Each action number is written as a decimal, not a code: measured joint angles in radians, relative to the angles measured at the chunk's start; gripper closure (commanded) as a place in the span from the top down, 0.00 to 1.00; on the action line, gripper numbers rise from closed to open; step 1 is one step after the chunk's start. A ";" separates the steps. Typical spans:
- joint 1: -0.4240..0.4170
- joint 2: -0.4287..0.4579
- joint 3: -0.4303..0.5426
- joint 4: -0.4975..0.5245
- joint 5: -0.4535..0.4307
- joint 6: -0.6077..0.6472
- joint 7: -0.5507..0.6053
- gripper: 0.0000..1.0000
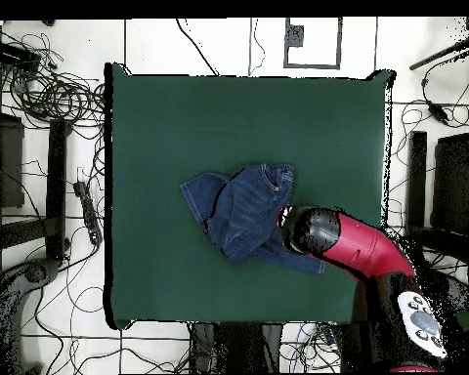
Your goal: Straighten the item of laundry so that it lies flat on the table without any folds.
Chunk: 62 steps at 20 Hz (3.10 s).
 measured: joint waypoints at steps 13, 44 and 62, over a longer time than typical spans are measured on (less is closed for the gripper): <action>0.005 -0.002 0.051 -0.104 -0.001 0.044 0.000 1.00; 0.051 0.026 0.072 -0.153 -0.005 0.044 0.000 1.00; 0.036 0.152 0.070 -0.151 -0.004 -0.128 0.000 1.00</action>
